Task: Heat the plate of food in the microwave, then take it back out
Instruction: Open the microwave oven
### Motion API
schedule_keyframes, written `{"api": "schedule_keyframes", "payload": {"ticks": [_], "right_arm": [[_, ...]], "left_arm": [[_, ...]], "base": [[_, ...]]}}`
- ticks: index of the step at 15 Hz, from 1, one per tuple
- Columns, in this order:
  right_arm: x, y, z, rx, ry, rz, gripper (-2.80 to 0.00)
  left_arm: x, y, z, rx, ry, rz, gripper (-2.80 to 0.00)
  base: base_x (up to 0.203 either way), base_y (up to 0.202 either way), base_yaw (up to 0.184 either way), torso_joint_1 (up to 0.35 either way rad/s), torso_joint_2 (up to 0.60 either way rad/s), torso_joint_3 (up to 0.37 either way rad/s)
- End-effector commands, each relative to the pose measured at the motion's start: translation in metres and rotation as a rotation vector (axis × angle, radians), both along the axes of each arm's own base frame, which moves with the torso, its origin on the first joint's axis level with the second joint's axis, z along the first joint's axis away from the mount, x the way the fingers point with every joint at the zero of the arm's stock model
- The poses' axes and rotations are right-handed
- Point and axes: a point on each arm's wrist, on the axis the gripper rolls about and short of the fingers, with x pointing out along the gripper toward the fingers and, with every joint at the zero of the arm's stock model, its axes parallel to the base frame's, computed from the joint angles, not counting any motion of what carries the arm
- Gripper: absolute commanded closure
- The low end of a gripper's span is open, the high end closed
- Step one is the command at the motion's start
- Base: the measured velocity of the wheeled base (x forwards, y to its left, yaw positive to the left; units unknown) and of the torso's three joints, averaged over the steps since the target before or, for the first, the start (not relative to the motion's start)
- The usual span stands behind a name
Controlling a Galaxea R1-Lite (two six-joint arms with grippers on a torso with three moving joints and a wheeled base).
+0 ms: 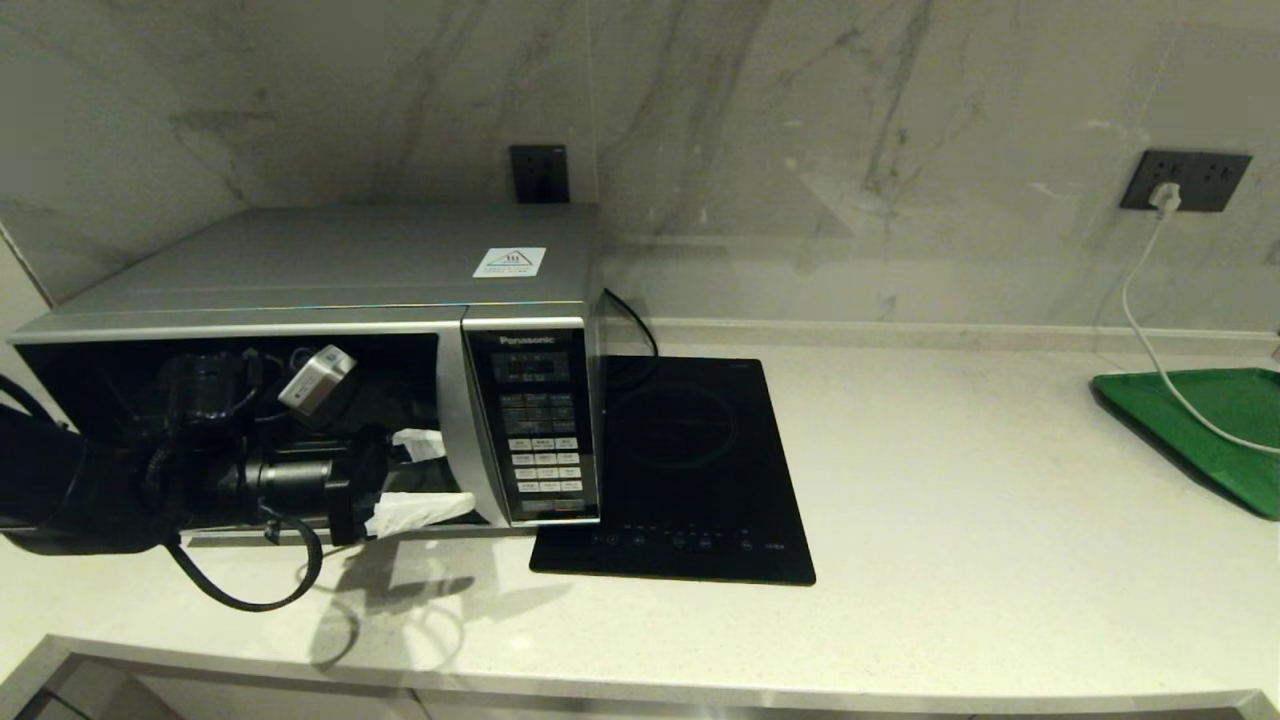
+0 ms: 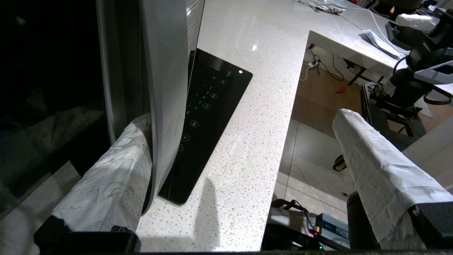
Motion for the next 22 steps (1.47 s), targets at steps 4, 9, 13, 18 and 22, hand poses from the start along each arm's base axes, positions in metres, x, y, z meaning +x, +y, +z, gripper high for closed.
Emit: {"api": "schedule_keyframes", "payload": {"ticks": [4, 9, 13, 18, 22], "right_arm": [[0.000, 0.000, 0.000, 0.001, 0.003, 0.000, 0.00], [0.000, 0.000, 0.000, 0.001, 0.004, 0.000, 0.00], [0.000, 0.000, 0.000, 0.001, 0.003, 0.000, 0.00], [0.000, 0.000, 0.000, 0.001, 0.003, 0.000, 0.00], [0.000, 0.000, 0.000, 0.001, 0.003, 0.000, 0.00]], "left_arm": [[-0.002, -0.002, -0.002, -0.017, 0.064, -0.007, -2.80], [-0.015, -0.001, -0.003, -0.040, 0.175, 0.008, -2.80], [-0.021, 0.003, -0.005, -0.042, 0.196, 0.024, -2.80], [-0.026, 0.011, 0.001, -0.063, 0.263, 0.063, -2.80], [-0.028, 0.019, 0.007, -0.100, 0.374, 0.110, -2.80]], "base": [[0.000, 0.000, 0.000, 0.000, 0.00, 0.000], [0.000, 0.000, 0.000, 0.000, 0.00, 0.000], [0.000, 0.000, 0.000, 0.000, 0.00, 0.000], [0.000, 0.000, 0.000, 0.000, 0.00, 0.000], [0.000, 0.000, 0.000, 0.000, 0.00, 0.000]]}}
